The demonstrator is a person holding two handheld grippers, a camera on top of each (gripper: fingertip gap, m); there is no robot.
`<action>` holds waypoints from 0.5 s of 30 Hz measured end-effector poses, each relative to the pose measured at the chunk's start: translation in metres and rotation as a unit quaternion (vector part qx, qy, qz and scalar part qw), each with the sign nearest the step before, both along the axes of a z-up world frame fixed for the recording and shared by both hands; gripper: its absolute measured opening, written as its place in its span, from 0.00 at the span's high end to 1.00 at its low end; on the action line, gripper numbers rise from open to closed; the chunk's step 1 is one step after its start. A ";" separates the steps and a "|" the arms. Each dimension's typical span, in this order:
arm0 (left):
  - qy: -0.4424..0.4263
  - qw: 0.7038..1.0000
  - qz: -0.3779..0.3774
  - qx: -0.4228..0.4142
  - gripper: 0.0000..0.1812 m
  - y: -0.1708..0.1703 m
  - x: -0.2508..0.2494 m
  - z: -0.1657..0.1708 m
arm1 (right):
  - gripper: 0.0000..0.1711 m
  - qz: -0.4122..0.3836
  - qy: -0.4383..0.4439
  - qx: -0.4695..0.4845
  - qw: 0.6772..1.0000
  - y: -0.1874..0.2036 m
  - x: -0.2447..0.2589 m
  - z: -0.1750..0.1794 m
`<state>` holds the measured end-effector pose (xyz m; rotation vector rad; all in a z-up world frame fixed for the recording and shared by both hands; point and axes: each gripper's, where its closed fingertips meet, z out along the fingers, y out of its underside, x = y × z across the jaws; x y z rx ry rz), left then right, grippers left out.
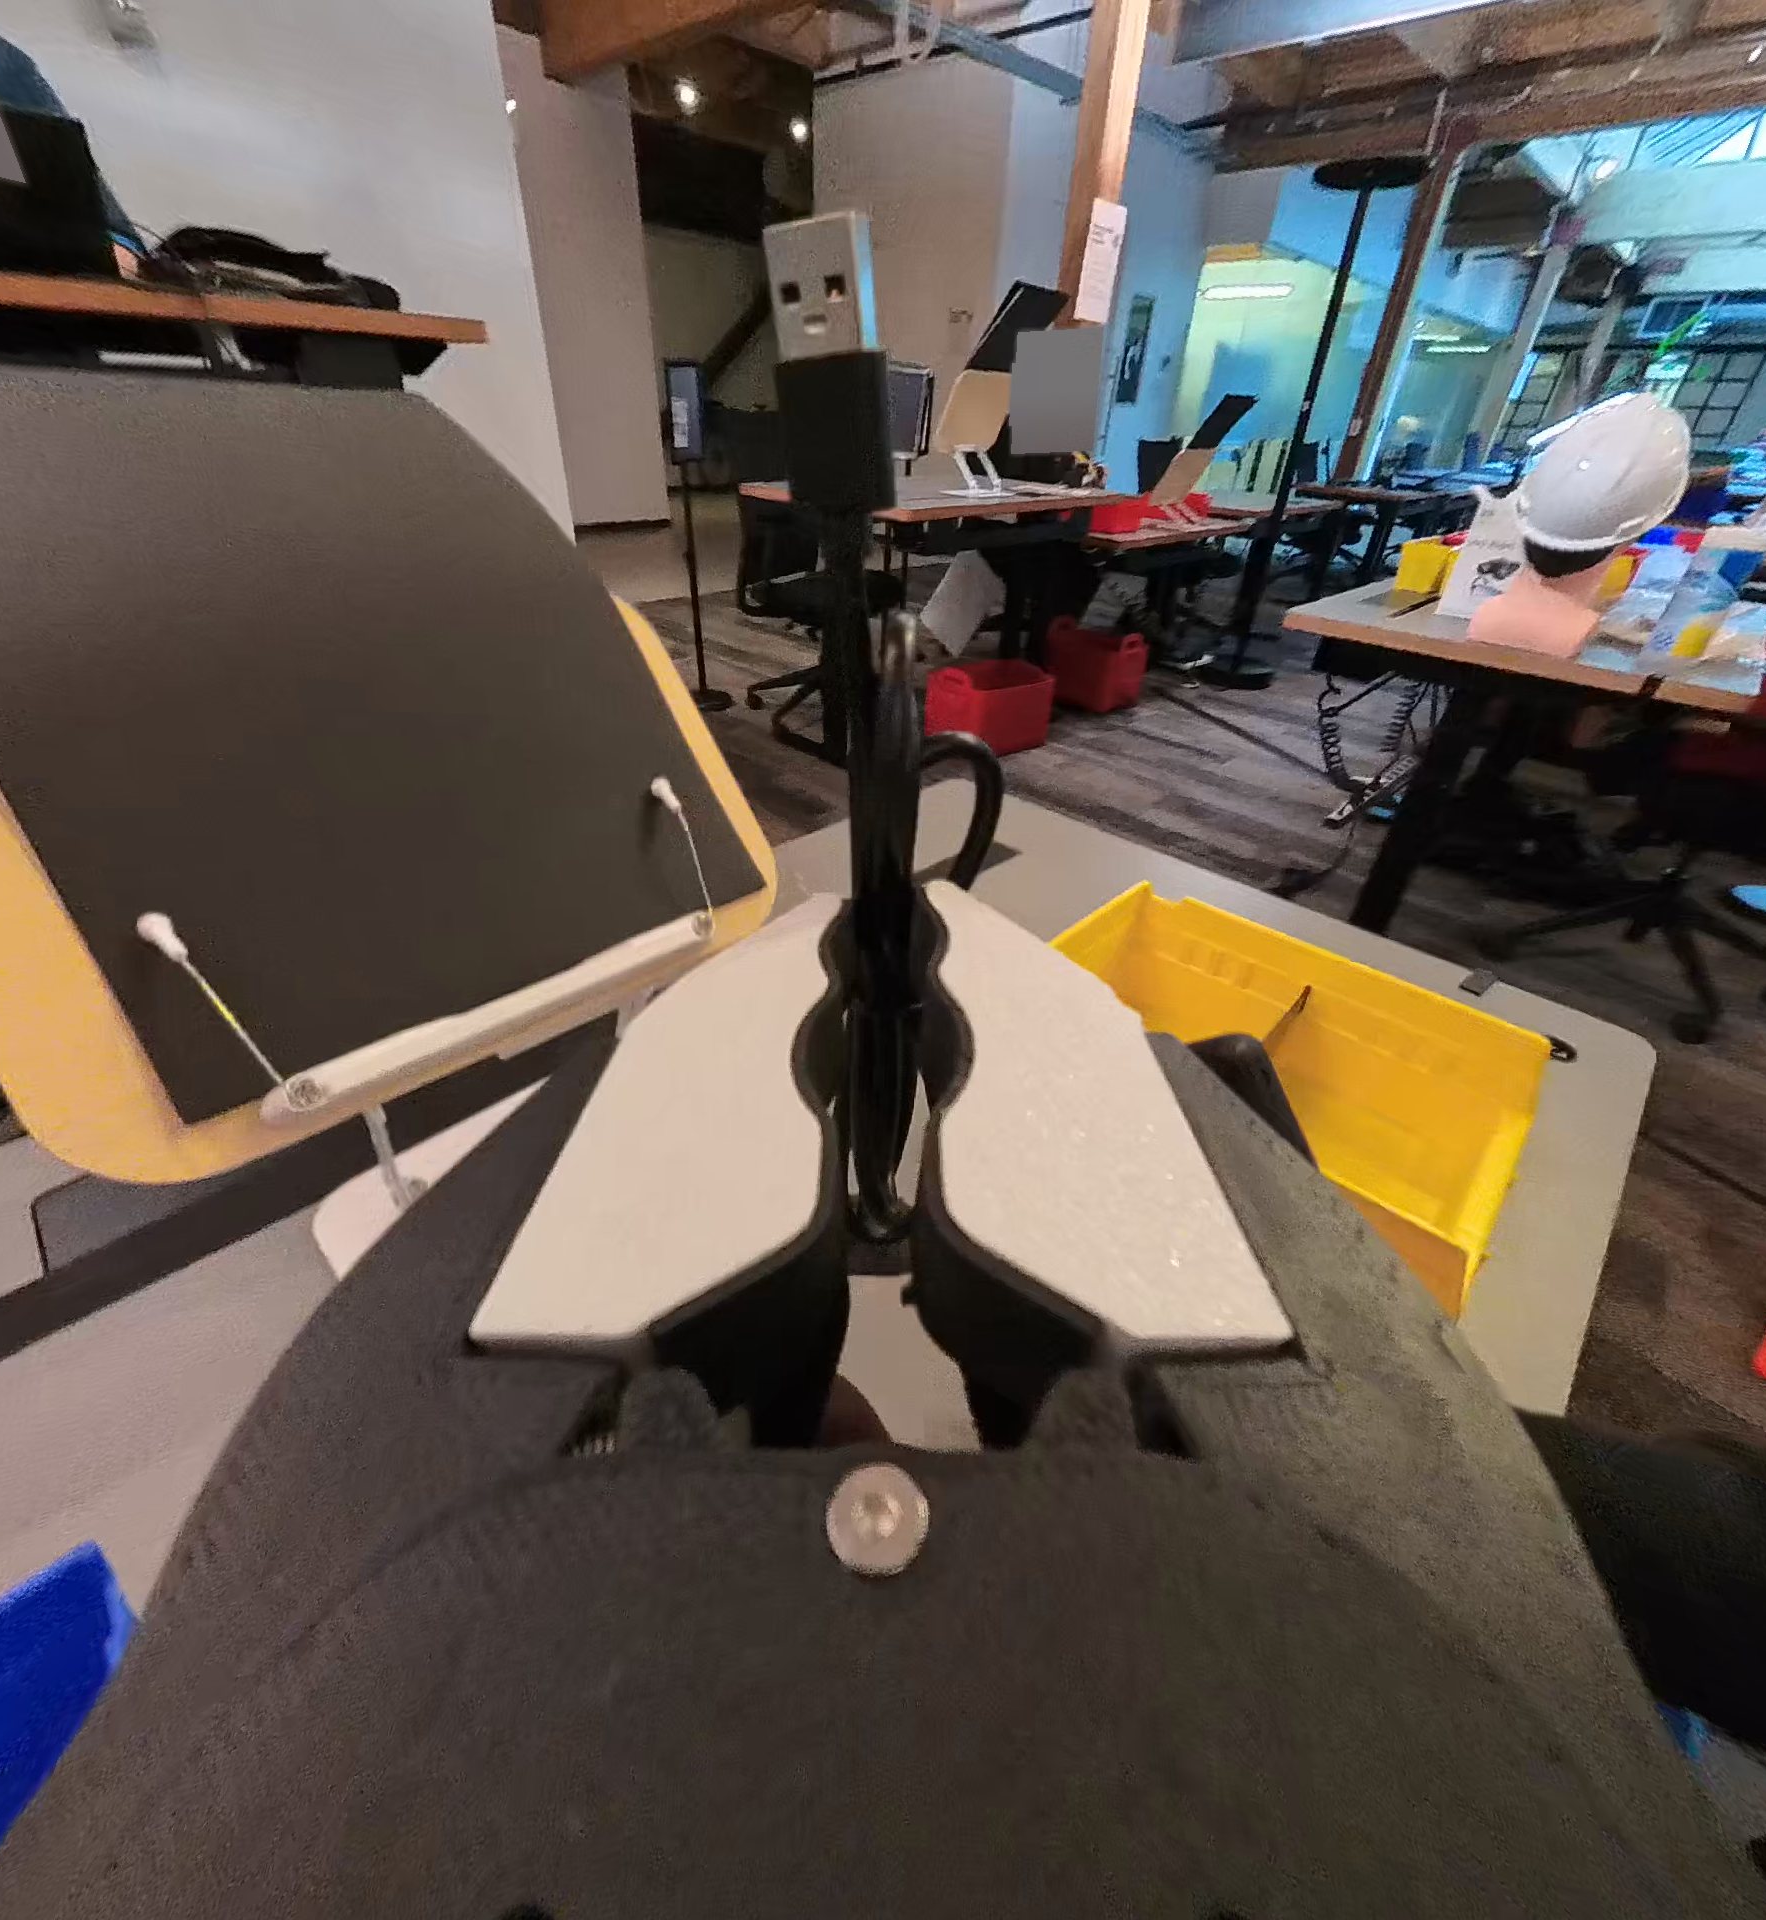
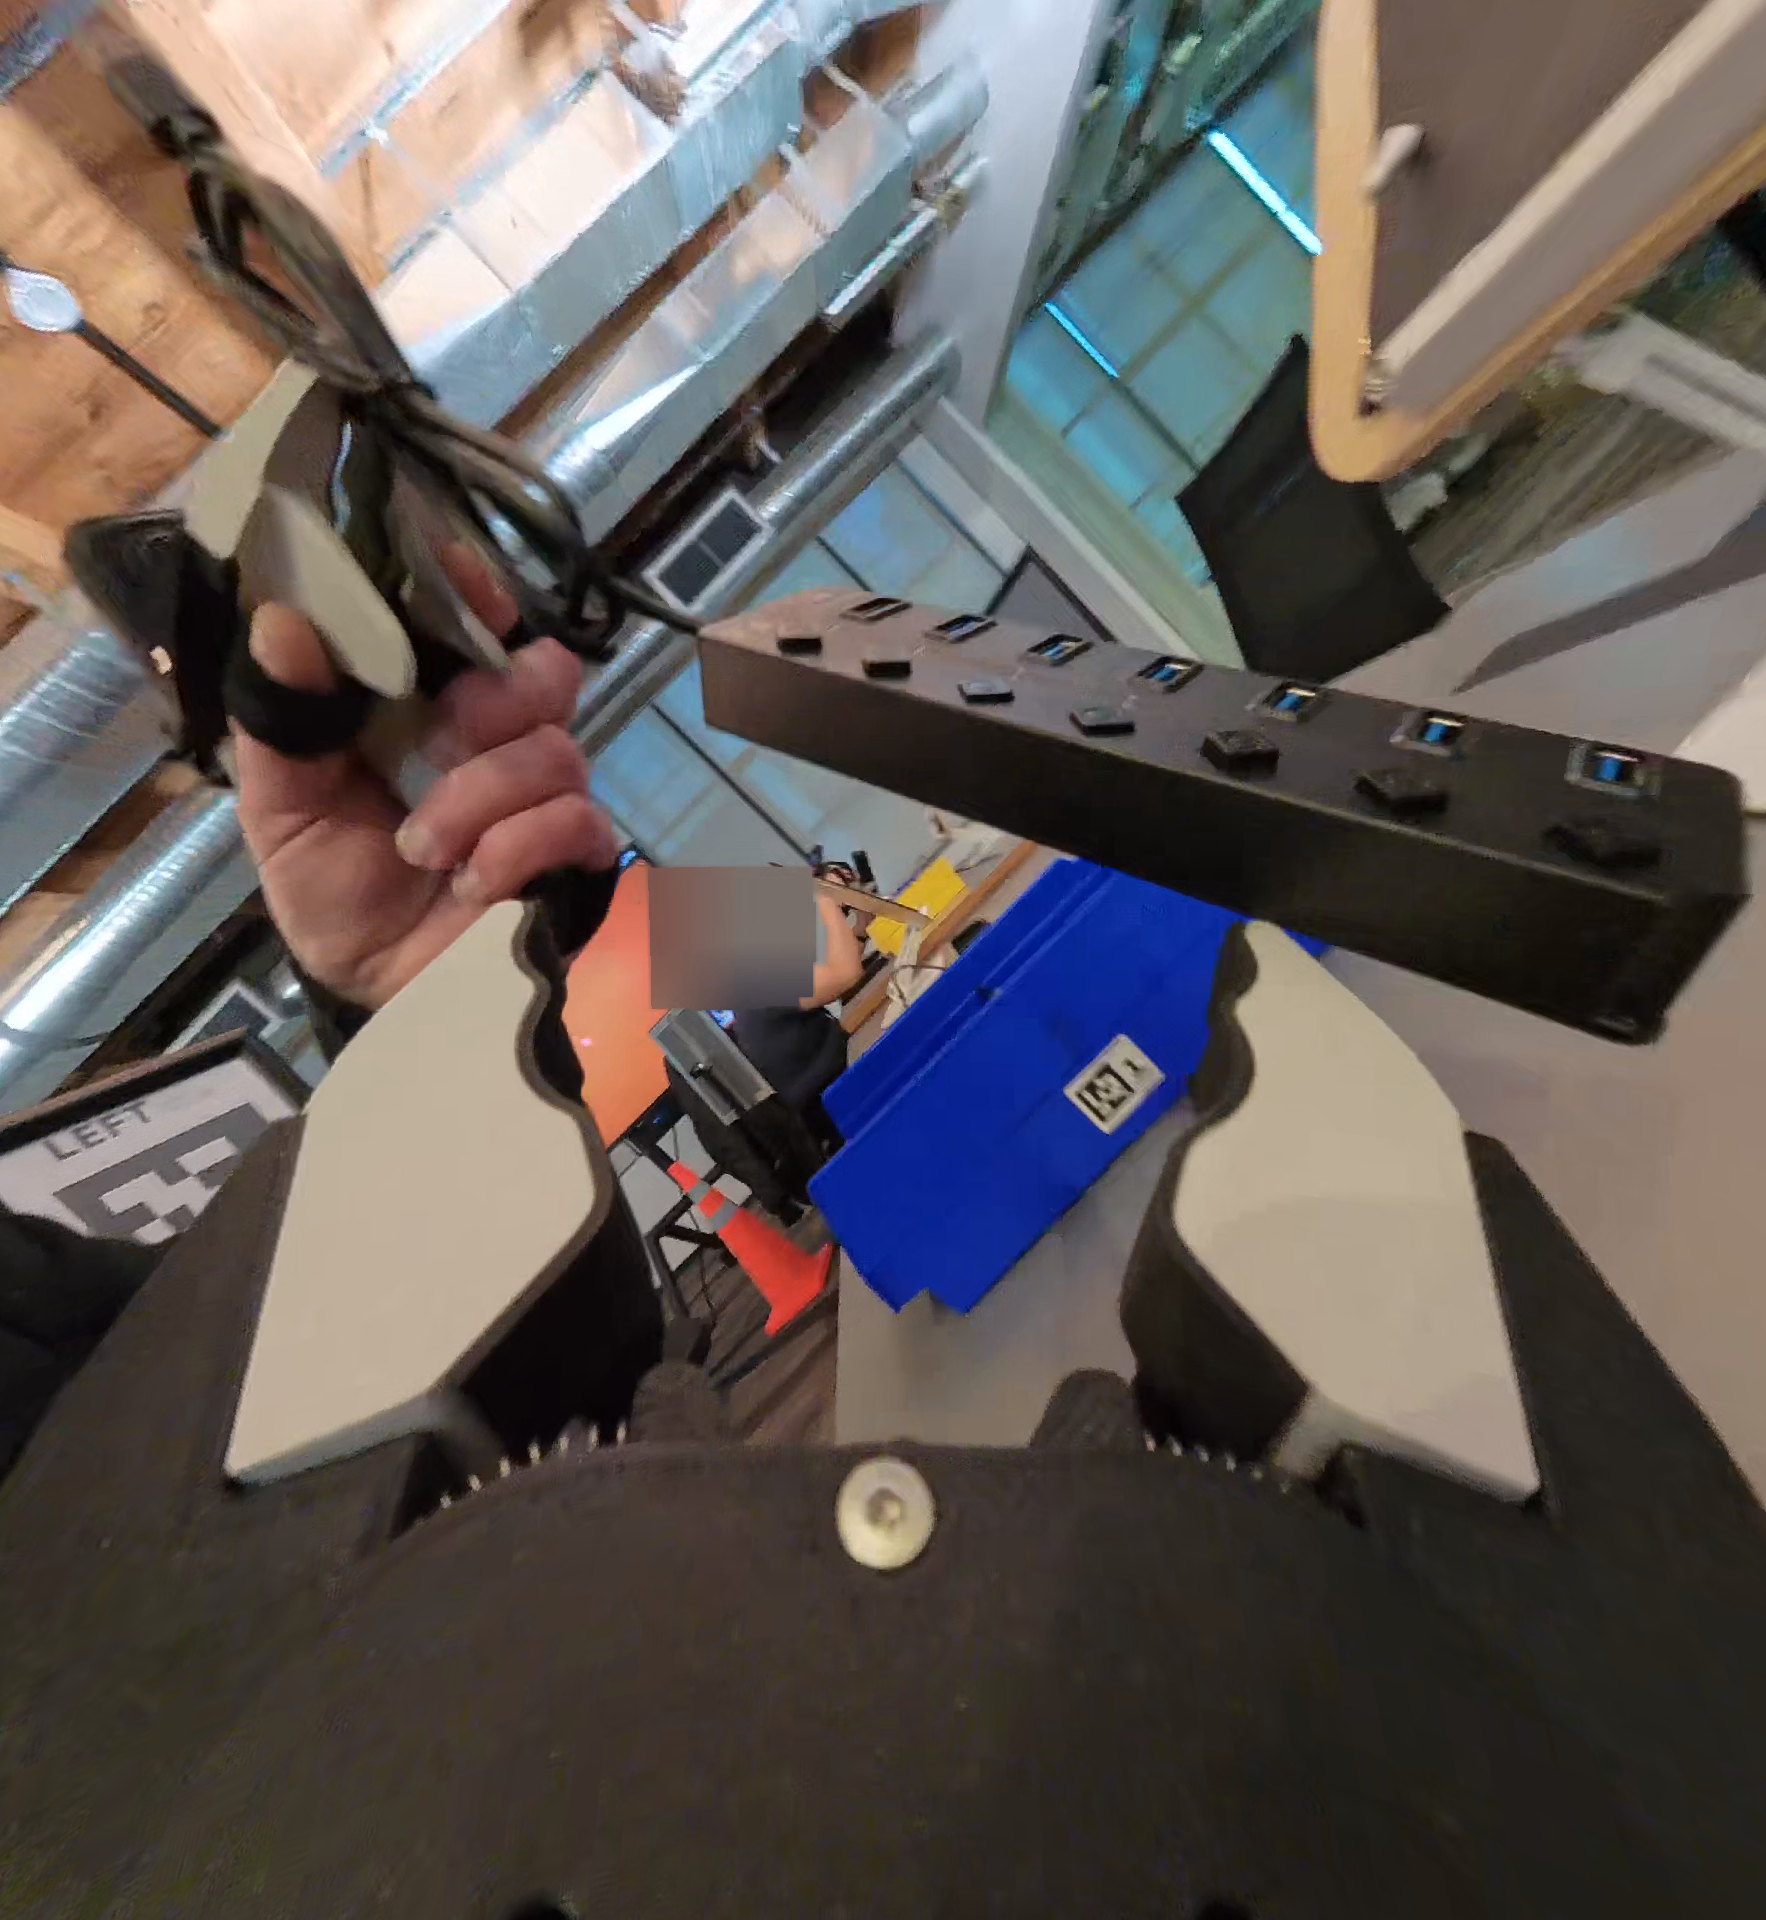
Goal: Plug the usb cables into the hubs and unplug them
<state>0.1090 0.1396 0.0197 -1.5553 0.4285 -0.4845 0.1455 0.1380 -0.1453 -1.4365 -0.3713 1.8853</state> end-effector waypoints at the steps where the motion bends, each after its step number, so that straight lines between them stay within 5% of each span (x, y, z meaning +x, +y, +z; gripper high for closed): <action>1: -0.001 1.000 -0.001 -0.006 0.95 0.000 0.000 -0.005 | 0.31 0.000 -0.009 -0.013 1.000 0.003 0.001 -0.006; 7: -0.018 0.998 -0.018 -0.054 0.95 0.004 0.012 -0.035 | 0.34 0.097 -0.014 -0.137 0.986 -0.013 -0.024 -0.041; 15: -0.056 0.997 -0.017 -0.047 0.96 0.000 0.020 -0.025 | 0.28 0.186 0.061 -0.179 0.964 -0.053 -0.056 -0.024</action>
